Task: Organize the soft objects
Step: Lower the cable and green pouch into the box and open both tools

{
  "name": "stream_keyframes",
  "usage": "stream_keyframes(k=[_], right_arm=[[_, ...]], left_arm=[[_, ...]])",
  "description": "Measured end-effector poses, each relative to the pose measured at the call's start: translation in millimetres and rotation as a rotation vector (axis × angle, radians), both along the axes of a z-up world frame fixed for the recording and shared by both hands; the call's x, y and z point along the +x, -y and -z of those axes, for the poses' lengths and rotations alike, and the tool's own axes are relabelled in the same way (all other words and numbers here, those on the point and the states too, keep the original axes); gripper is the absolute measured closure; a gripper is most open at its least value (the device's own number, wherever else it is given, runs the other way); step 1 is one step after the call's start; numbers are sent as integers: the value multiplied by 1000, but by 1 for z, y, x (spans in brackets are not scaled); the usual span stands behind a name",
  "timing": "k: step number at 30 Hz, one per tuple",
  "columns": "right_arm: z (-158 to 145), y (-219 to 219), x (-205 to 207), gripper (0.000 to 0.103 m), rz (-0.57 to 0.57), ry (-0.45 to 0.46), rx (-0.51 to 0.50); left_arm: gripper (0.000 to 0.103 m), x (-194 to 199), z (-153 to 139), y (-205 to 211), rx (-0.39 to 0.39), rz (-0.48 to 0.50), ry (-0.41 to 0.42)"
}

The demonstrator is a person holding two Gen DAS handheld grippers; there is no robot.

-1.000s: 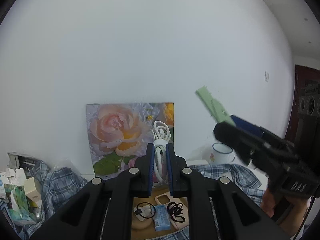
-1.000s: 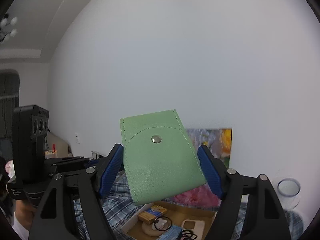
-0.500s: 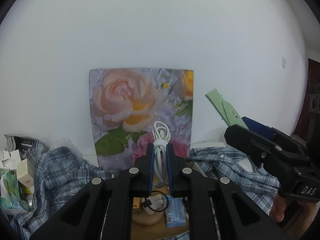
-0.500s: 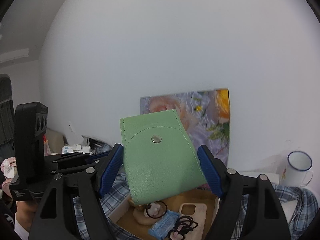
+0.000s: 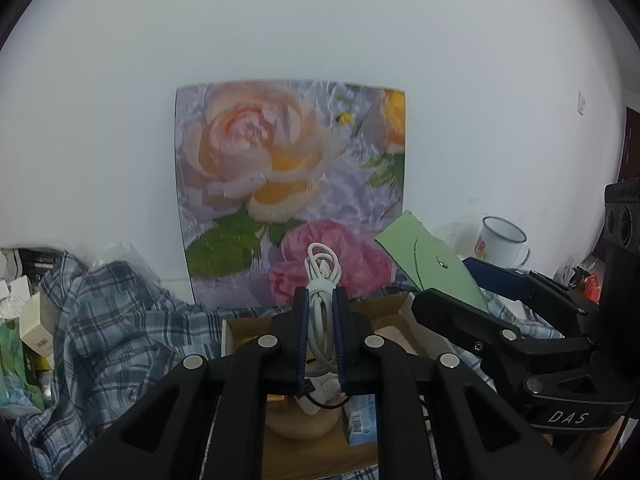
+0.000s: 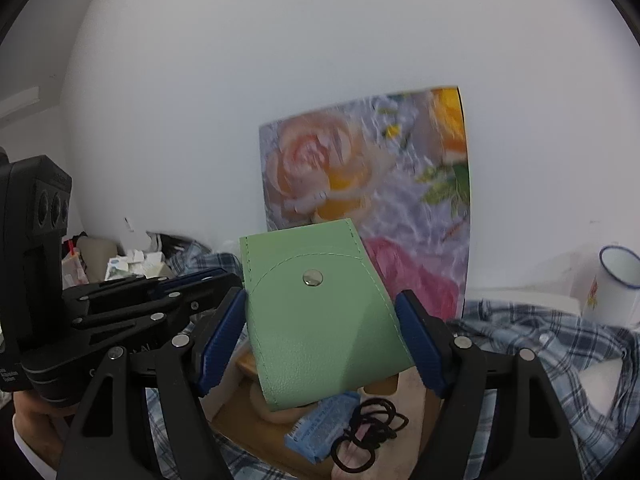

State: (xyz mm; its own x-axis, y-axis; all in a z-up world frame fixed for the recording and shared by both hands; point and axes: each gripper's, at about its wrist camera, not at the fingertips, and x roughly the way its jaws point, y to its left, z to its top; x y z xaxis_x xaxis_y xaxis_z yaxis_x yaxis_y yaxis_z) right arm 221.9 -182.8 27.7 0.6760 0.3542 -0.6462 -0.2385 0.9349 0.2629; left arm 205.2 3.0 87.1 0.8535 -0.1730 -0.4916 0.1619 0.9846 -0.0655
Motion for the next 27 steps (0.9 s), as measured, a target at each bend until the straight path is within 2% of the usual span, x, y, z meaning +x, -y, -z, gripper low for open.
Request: stream_keyframes(k=[15,19,24,26,27], right_arm=[[53,9,7,28,22,-146,11],[65,10,9,28,19,-184,23],[69,7,9,26,11,-202,-19],[67,6,9,19,14,-199,-31],[66,7,9,16,21,-197,-39]], left_arm=[[91,25,48,10,38,-5,-108],[91,29,57,9,45,-18,-135],[89,30,58,7,55,-22,-143],[76,30,56,5,77,-42,-144],[50,30,54,3,95,-69,-139]])
